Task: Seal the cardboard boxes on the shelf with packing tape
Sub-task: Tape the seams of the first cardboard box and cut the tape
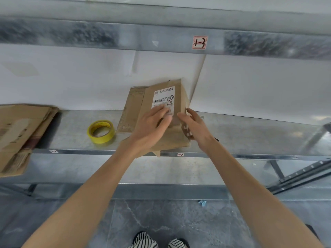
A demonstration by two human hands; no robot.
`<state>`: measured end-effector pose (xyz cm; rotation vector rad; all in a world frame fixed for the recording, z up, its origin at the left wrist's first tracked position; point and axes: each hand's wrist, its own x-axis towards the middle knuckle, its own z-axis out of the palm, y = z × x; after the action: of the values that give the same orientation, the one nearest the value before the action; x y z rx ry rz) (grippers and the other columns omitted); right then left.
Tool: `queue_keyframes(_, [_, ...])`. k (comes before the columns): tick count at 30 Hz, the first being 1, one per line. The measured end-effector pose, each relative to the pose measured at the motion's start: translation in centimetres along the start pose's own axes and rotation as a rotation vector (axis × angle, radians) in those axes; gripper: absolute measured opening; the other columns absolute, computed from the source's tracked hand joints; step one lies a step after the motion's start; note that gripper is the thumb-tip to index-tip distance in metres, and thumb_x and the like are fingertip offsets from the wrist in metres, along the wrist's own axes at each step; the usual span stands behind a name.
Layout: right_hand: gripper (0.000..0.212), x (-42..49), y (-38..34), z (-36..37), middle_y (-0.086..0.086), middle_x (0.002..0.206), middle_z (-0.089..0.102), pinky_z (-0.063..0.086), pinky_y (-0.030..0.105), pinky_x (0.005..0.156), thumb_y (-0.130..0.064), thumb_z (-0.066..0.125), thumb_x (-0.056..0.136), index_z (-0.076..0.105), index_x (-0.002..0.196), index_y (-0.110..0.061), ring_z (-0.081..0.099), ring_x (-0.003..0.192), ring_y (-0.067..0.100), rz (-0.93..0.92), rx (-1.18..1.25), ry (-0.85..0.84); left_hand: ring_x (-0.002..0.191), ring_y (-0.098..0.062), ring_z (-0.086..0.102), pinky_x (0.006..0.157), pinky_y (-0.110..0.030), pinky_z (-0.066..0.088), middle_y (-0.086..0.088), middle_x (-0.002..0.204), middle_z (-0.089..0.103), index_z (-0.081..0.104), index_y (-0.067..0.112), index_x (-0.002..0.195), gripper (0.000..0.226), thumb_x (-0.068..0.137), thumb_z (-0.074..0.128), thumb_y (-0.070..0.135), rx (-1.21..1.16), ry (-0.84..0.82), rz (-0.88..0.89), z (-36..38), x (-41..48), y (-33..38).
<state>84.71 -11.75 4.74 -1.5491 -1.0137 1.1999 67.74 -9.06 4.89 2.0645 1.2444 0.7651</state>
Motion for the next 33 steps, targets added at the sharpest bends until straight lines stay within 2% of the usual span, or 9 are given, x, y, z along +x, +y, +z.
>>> queue_keyframes(6, [0.020,-0.8,0.9,-1.3,-0.001,0.104,0.062,0.051,0.032,0.074,-0.032,0.056,0.091,0.052,0.110,-0.039,0.059,0.086,0.017,-0.020,0.112,-0.028,0.140,-0.024,0.027,0.114,-0.042,0.023,-0.007,0.153,0.030,0.039,0.022,0.143,0.055,0.094,0.044,0.048,0.215,0.188,-0.280,-1.9,-0.7,-4.3])
queue_keyframes(13, [0.046,-1.1,1.3,-1.3,-0.005,0.119,0.062,0.045,0.046,0.099,-0.032,0.054,0.093,0.043,0.137,-0.031,0.057,0.111,0.022,-0.019,0.085,-0.030,0.117,-0.018,0.050,0.101,-0.032,0.040,-0.007,0.131,0.051,0.043,0.020,0.141,0.062,0.087,0.061,0.046,-0.045,0.254,-0.314,-2.3,-1.3,-4.4])
queue_keyframes(16, [0.029,-0.9,1.4,-1.6,0.004,0.114,0.066,0.046,0.042,0.089,-0.028,0.052,0.094,0.052,0.119,-0.043,0.059,0.104,0.023,-0.032,0.104,-0.066,0.105,-0.005,0.049,0.097,-0.021,0.036,-0.007,0.128,0.048,0.048,0.021,0.138,0.050,0.089,0.062,0.024,-0.066,0.347,-0.266,-3.0,-1.8,-4.0])
queue_keyframes(19, [0.040,-0.7,1.5,-1.5,-0.002,0.110,0.068,0.049,0.038,0.085,-0.024,0.049,0.092,0.049,0.126,-0.044,0.060,0.101,0.017,-0.039,0.101,-0.107,0.085,0.020,0.047,0.082,-0.003,0.033,0.001,0.117,0.047,0.052,0.019,0.134,0.045,0.090,0.059,0.013,-0.124,0.414,-0.208,-3.5,-2.2,-3.6])
queue_keyframes(22, [0.055,-0.7,1.8,-0.8,-0.009,0.106,0.068,0.051,0.026,0.067,-0.007,0.051,0.086,0.053,0.117,-0.052,0.055,0.078,0.012,-0.077,0.057,-0.155,0.084,0.026,0.044,0.076,0.006,0.029,0.003,0.115,0.048,0.053,0.014,0.133,0.043,0.090,0.059,0.010,-0.092,0.450,-0.120,-3.7,-2.6,-2.8])
queue_keyframes(25, [0.062,-0.5,2.3,0.2,-0.001,0.130,0.057,0.044,0.019,0.066,0.007,0.048,0.087,0.045,0.138,-0.030,0.053,0.094,0.017,-0.090,-0.087,-0.099,0.089,0.020,0.046,0.079,0.006,0.027,-0.003,0.118,0.050,0.053,0.007,0.132,0.041,0.091,0.056,0.004,-0.044,0.444,-0.078,-3.6,-2.8,-1.9])
queue_keyframes(28, [0.054,-0.6,2.6,1.1,0.005,0.137,0.051,0.044,0.010,0.058,0.009,0.044,0.090,0.049,0.135,-0.020,0.056,0.102,0.016,-0.086,-0.204,-0.065,0.108,-0.005,0.052,0.087,-0.001,0.031,-0.008,0.131,0.051,0.050,0.007,0.135,0.045,0.091,0.052,0.002,-0.009,0.389,-0.085,-2.9,-3.0,-1.2])
queue_keyframes(31, [0.048,-0.8,2.2,1.5,0.004,0.143,0.043,0.044,0.011,0.081,0.006,0.047,0.091,0.053,0.133,-0.016,0.052,0.116,0.017,-0.157,-0.391,-0.065,0.075,0.010,0.054,0.067,0.004,0.032,0.003,0.116,0.052,0.035,0.020,0.146,0.057,0.092,0.049,0.005,-0.063,0.306,-0.118,-2.2,-3.1,-1.0])
queue_keyframes(33, [0.045,-0.9,1.4,2.0,0.000,0.147,0.037,0.037,0.016,0.095,0.001,0.051,0.090,0.056,0.131,-0.017,0.040,0.130,0.020,-0.202,-0.479,-0.083,0.061,0.005,0.052,0.059,-0.001,0.038,0.013,0.121,0.048,0.023,0.029,0.149,0.066,0.092,0.049,0.010,-0.121,0.251,-0.134,-2.2,-3.1,-0.8])
